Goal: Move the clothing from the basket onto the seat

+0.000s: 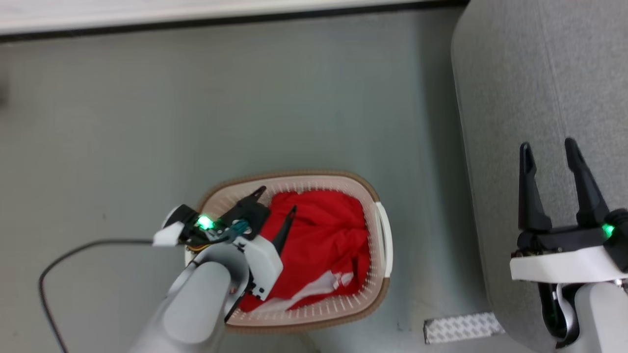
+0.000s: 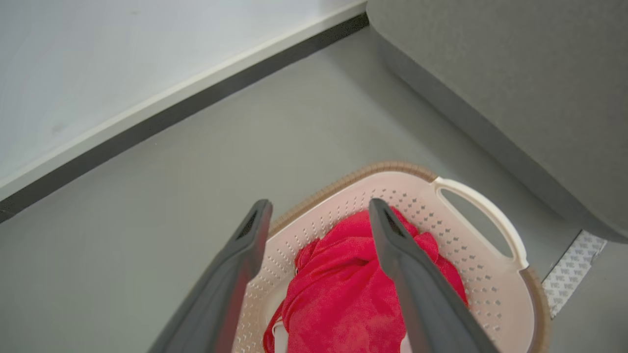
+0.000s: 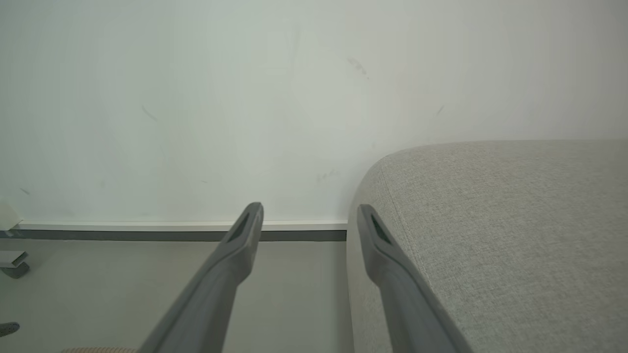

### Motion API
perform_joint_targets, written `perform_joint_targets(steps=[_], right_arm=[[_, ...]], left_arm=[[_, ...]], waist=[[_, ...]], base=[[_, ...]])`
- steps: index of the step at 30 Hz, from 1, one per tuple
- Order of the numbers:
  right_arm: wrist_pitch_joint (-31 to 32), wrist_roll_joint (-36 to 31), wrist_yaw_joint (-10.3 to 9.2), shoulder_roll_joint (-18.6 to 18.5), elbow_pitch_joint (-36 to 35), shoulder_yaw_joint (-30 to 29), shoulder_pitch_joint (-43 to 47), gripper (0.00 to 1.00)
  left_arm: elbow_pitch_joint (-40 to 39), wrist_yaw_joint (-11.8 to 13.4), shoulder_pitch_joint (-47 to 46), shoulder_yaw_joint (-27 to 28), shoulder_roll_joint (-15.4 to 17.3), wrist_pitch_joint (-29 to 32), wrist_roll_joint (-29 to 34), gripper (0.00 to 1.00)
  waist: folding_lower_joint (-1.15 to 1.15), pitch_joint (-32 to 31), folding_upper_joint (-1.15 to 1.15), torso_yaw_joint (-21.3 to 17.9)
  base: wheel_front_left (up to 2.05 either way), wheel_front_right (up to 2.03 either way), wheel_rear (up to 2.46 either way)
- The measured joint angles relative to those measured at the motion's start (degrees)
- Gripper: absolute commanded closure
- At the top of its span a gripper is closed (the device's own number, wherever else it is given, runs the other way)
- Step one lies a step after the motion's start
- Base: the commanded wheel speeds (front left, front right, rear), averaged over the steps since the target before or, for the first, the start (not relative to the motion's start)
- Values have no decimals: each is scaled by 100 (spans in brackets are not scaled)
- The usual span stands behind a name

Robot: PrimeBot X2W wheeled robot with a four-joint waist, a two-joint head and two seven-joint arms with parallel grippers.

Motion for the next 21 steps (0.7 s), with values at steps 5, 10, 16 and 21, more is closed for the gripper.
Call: perform_joint_targets(steps=[5,10,16,21], right_arm=[[-1,167,0,-2,-178,5,-221,0],[0,281,0,-1,-326,18,-402,0],[0,408,0,-2,-535,15,-565,0],[-1,498,0,-1,-626,-7,-665,0]], left_arm=[[726,-11,-532,-797,48,411,-141,0],[1206,-14,-993,-1280,180,544,-456,0],[1744,-14,-1351,-1675,285,864,-773,0],[2006,-14,-1692,-1753,412,959,-1029,0]], waist=[[0,501,0,-188],[0,967,0,-397],[-1,1491,0,-625],[-1,1876,0,-756]], base=[[0,0,0],[0,0,0],[0,0,0],[0,0,0]])
